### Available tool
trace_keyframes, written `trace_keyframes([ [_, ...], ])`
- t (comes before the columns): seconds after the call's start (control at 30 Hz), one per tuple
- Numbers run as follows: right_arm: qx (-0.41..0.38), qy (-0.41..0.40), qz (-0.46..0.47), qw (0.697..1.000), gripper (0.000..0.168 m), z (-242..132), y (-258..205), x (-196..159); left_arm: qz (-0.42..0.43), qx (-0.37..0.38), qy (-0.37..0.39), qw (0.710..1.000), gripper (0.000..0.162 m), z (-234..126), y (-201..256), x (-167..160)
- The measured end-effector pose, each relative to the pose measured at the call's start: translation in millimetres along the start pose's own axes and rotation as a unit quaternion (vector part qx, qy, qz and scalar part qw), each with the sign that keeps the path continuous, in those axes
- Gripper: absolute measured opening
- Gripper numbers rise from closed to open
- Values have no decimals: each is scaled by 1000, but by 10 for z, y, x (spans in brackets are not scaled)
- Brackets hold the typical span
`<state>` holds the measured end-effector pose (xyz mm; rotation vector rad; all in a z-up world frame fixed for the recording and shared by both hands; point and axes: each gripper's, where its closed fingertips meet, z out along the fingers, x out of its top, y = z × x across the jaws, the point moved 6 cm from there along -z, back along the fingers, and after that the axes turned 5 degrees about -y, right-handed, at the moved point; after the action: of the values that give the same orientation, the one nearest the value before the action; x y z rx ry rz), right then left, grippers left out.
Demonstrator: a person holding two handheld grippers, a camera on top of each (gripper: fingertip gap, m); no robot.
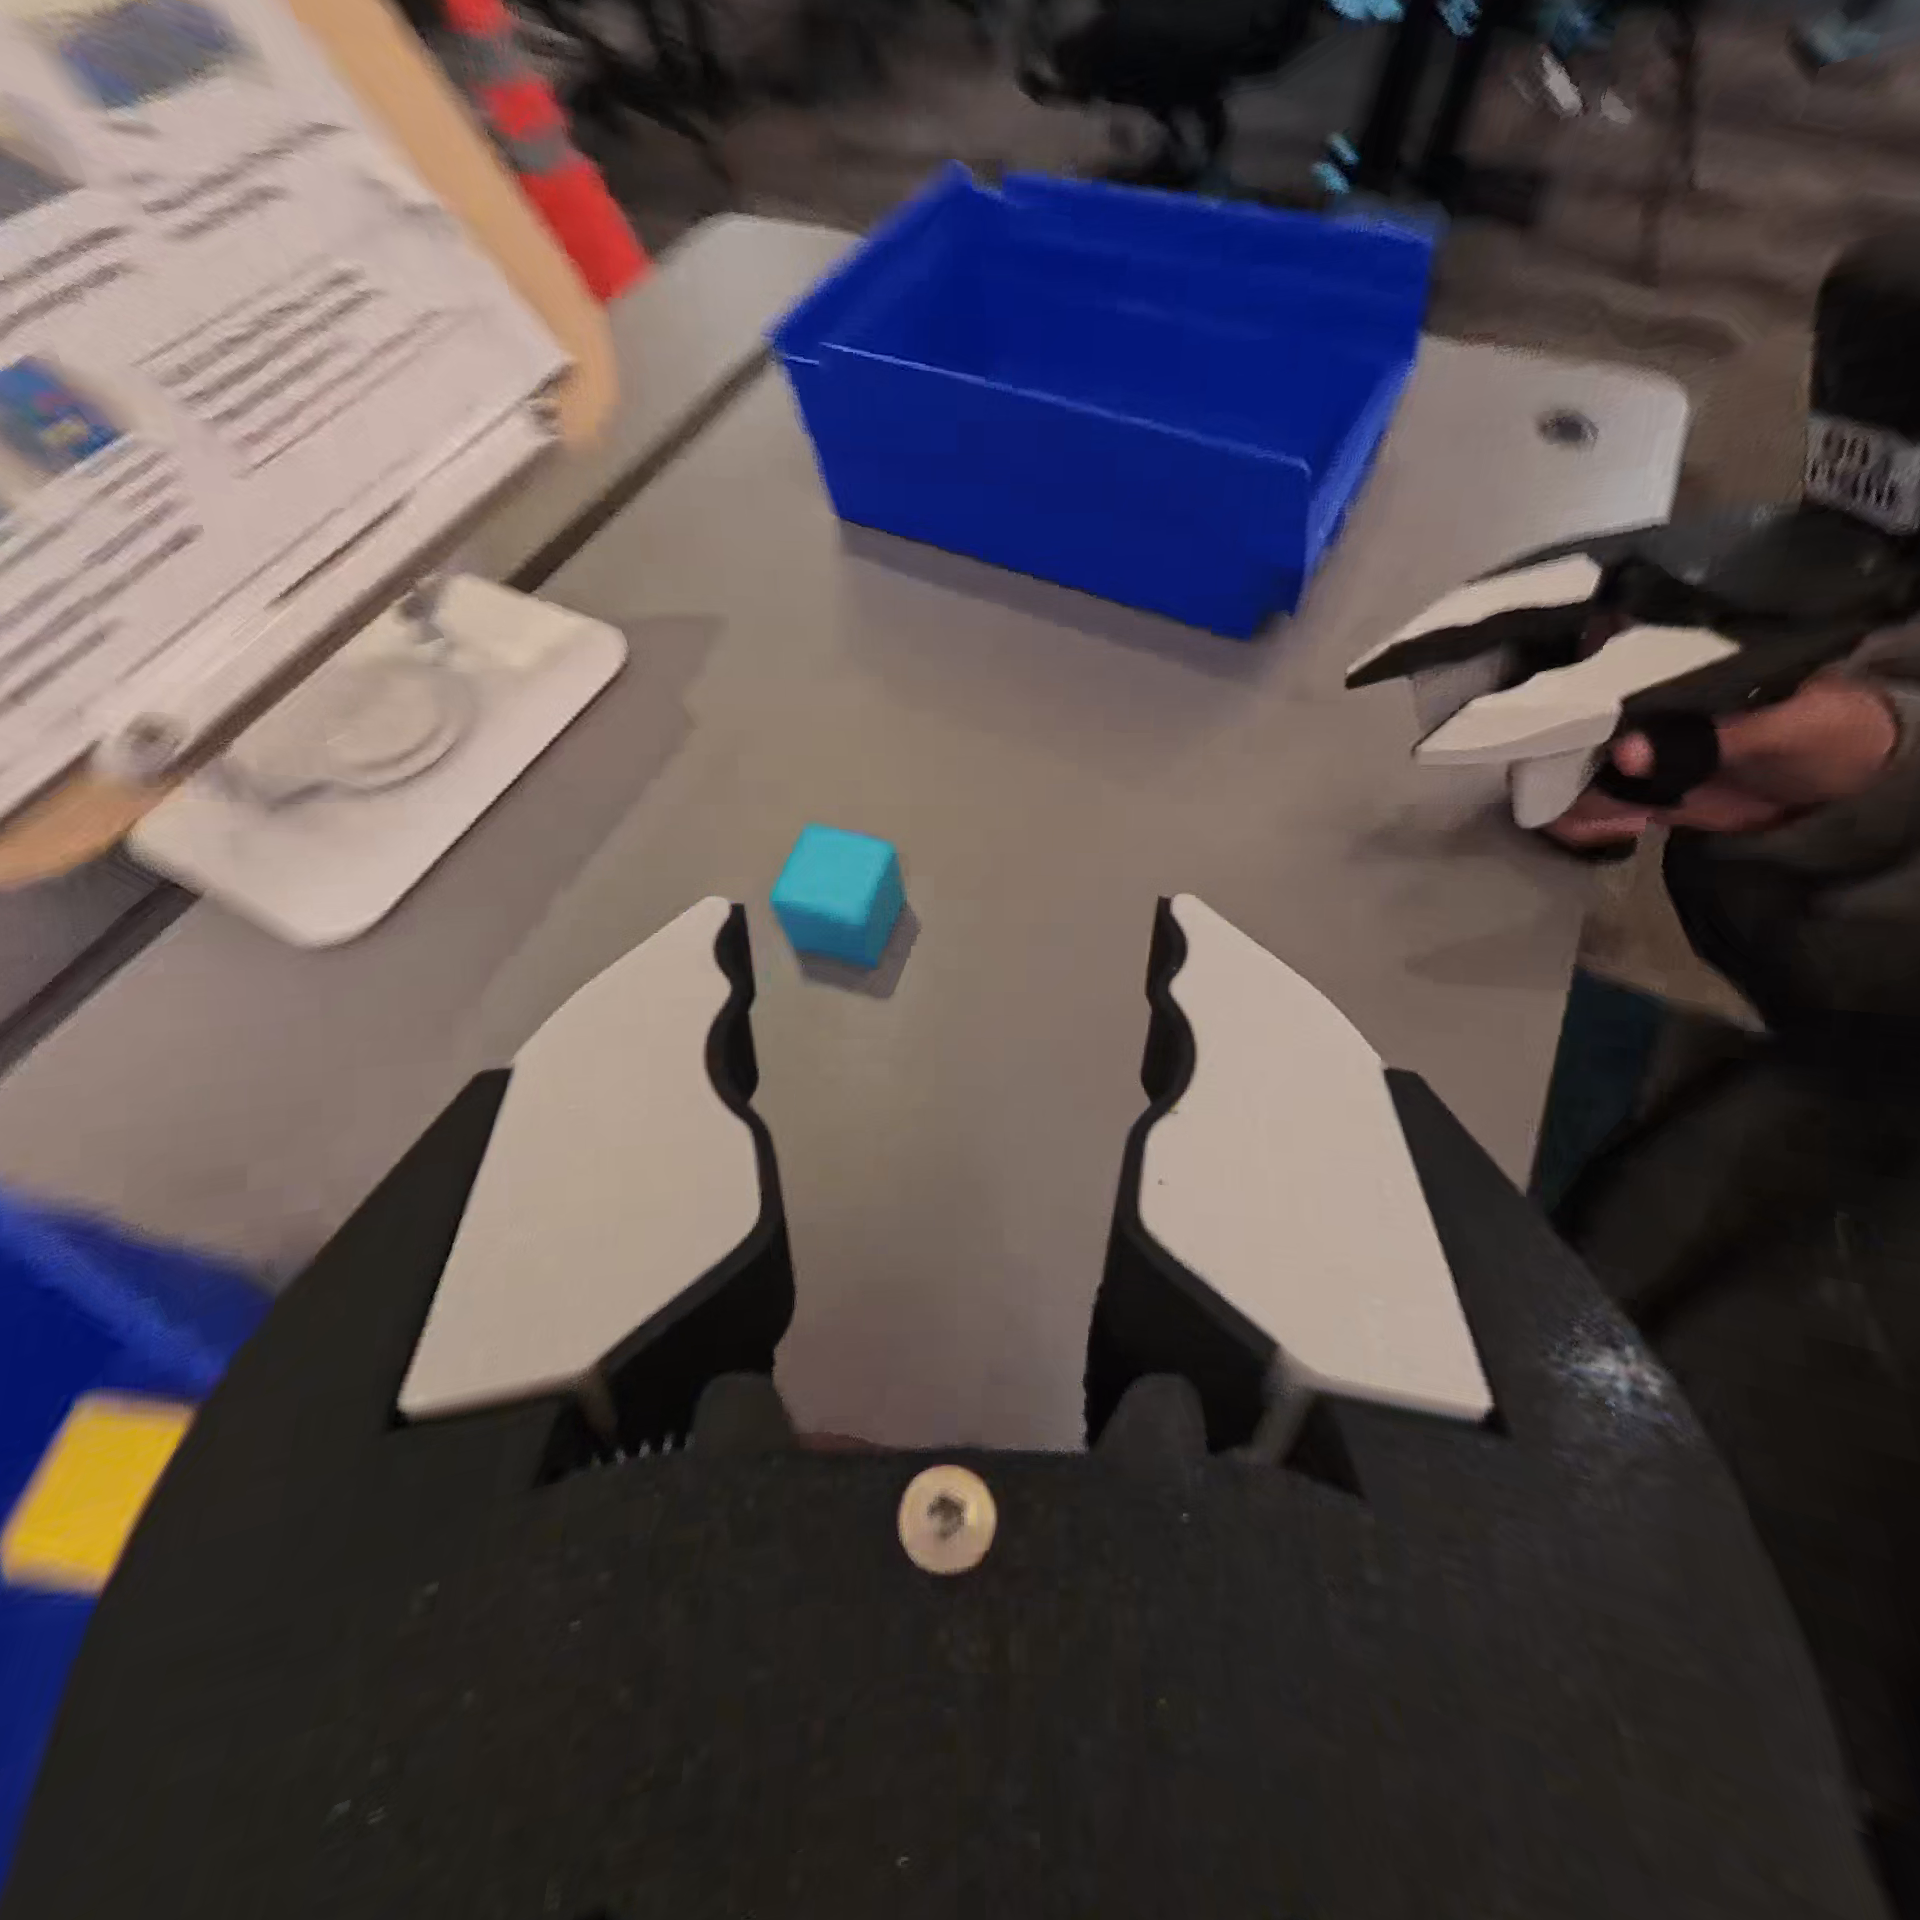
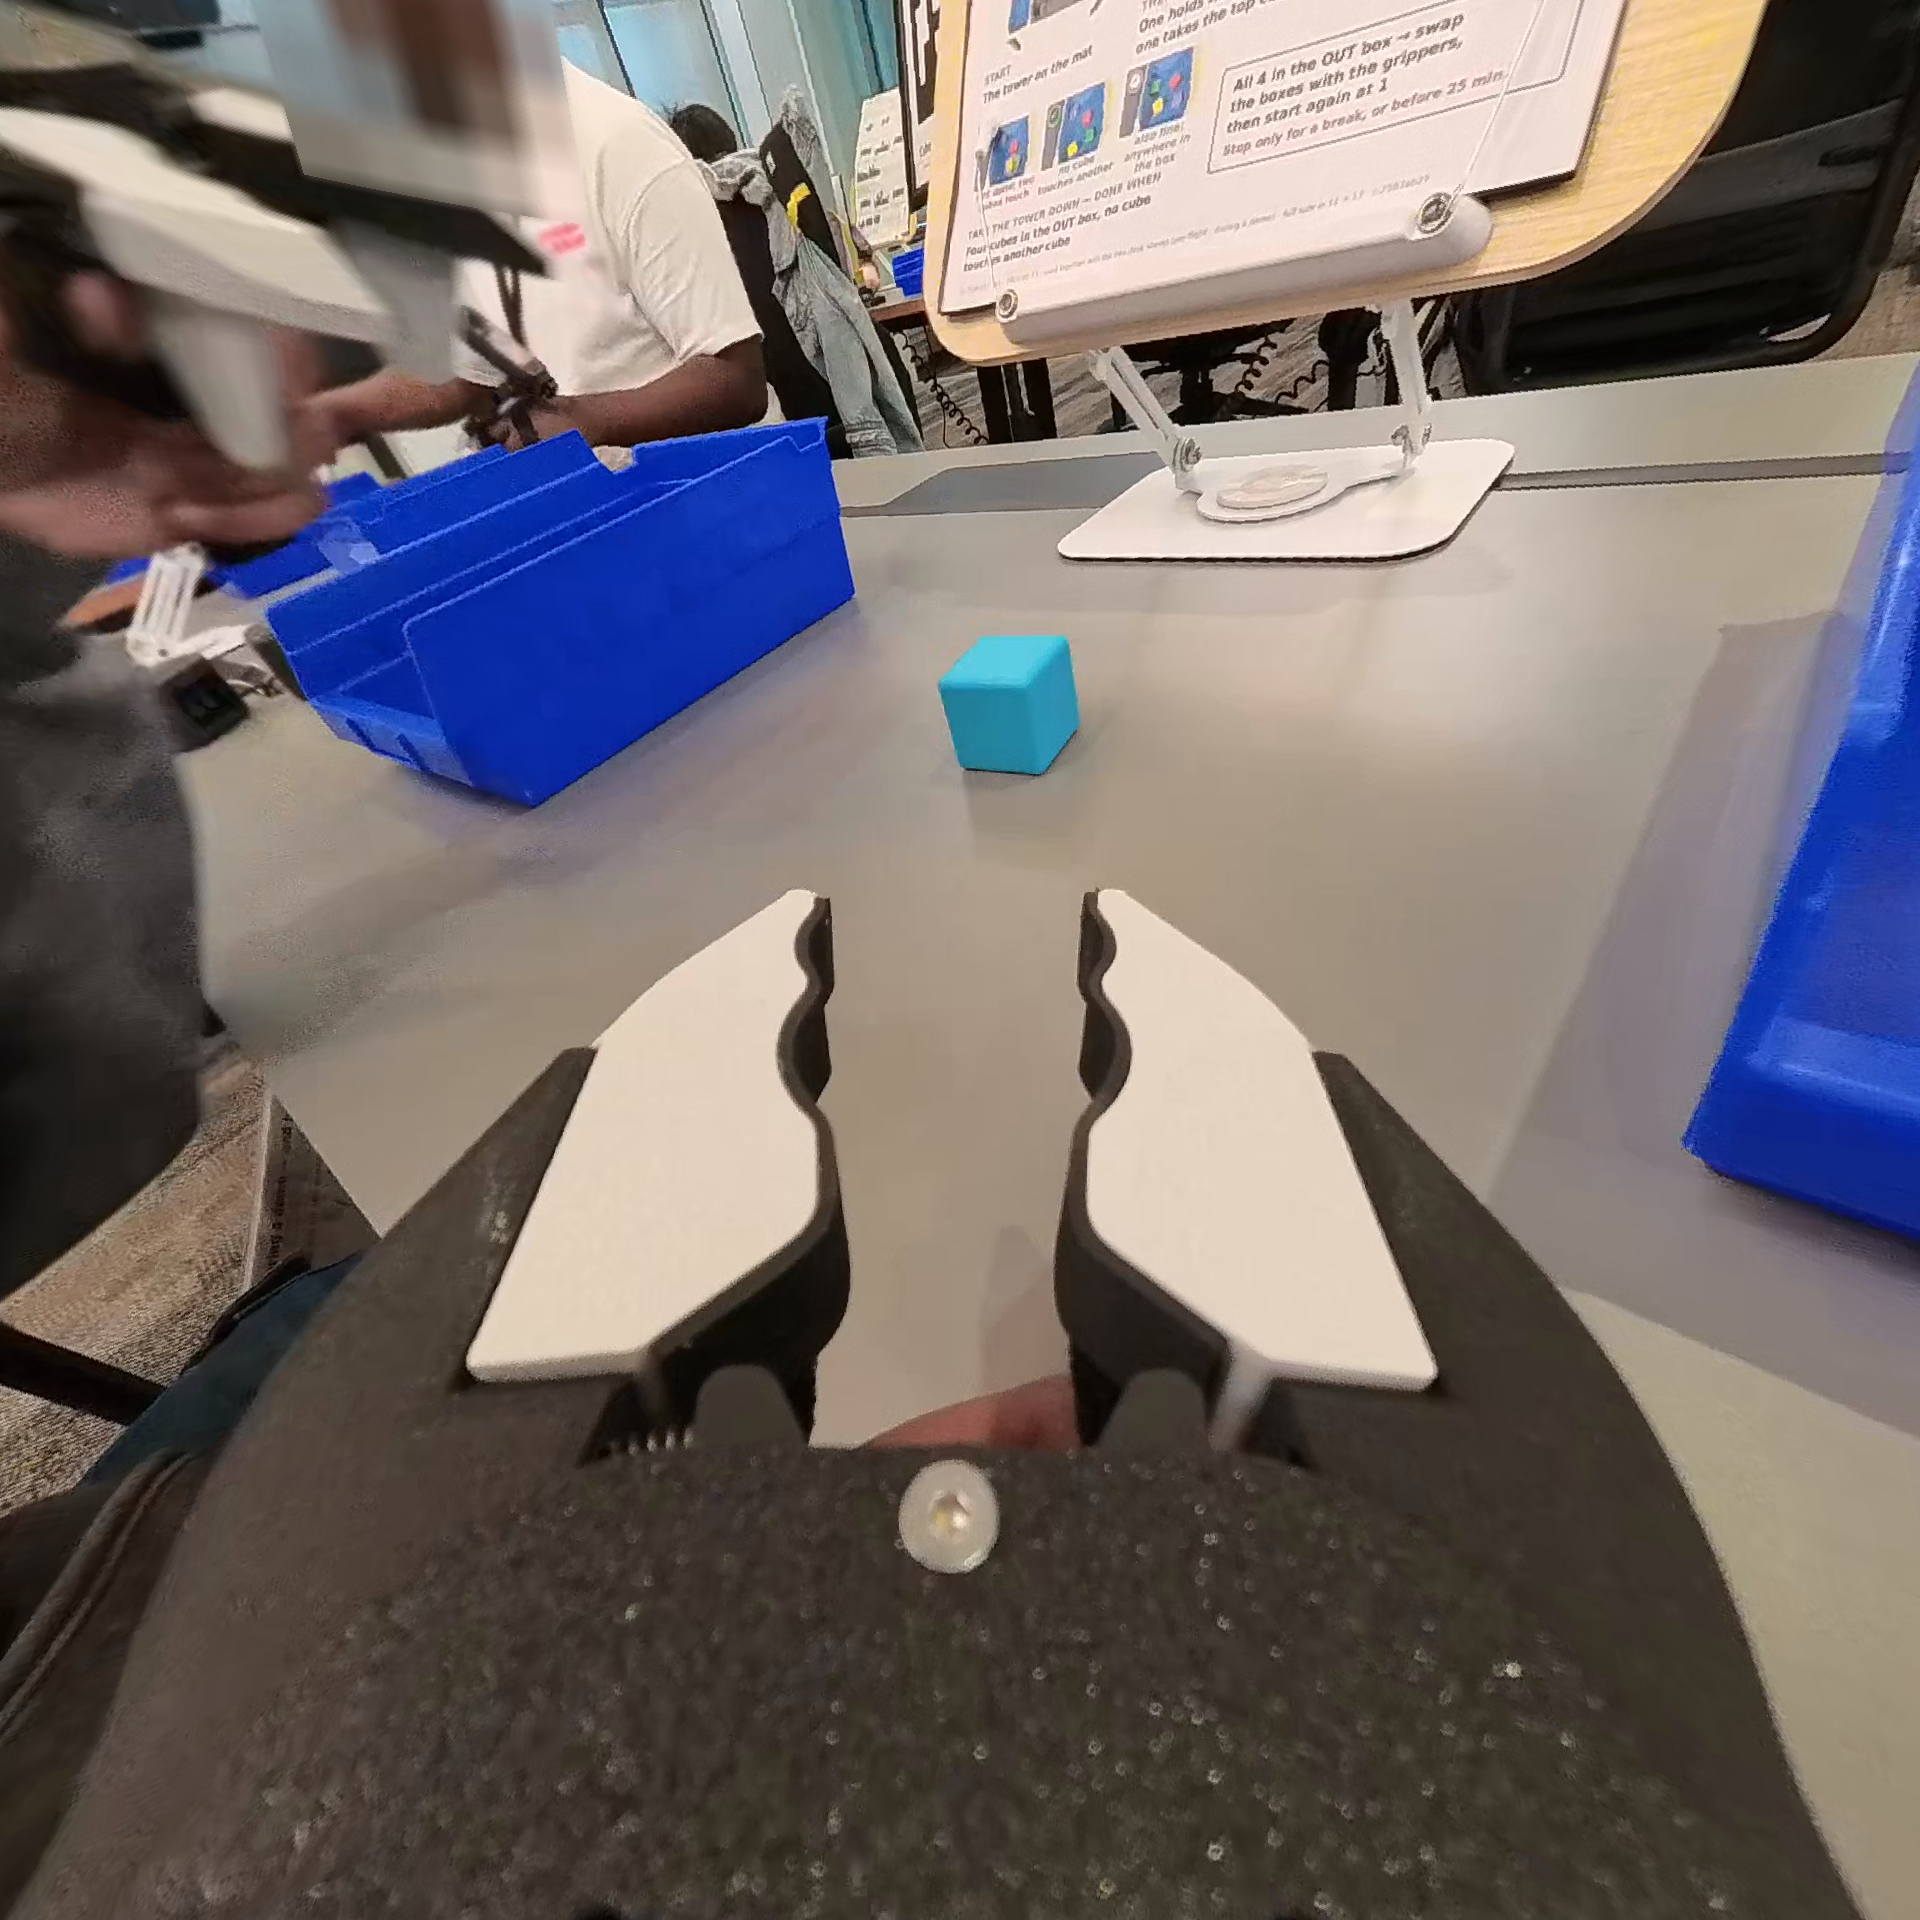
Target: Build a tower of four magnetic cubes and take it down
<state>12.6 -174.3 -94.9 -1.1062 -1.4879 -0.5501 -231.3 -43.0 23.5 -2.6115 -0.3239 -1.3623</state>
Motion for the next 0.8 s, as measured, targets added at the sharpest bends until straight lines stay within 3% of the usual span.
trace_keyframes([
  [0.1, -2, -4, -7, 1000, 45, 3, -18, -6, -101, 100, 59, 988, 70, -545, 217, -431],
  [0.2, -5, -6, -15, 1000, 45, 9, -35, -9, -173, 151, 101, 968, 69, -884, 596, -965],
  [0.33, -6, -13, -16, 1000, 45, 24, -37, -15, -208, 267, 104, 935, 71, -1118, 1034, -1676],
  [0.43, -8, -20, -22, 1000, 45, 42, -47, -23, -225, 291, 115, 923, 68, -1144, 1293, -2043],
  [0.63, -8, -33, -33, 999, 45, 99, -69, -28, -242, 260, 145, 924, 68, -1179, 1333, -2082],
  [0.8, -11, -28, -38, 999, 45, 91, -78, -25, -181, 295, 83, 934, 70, -1257, 1050, -1934],
])
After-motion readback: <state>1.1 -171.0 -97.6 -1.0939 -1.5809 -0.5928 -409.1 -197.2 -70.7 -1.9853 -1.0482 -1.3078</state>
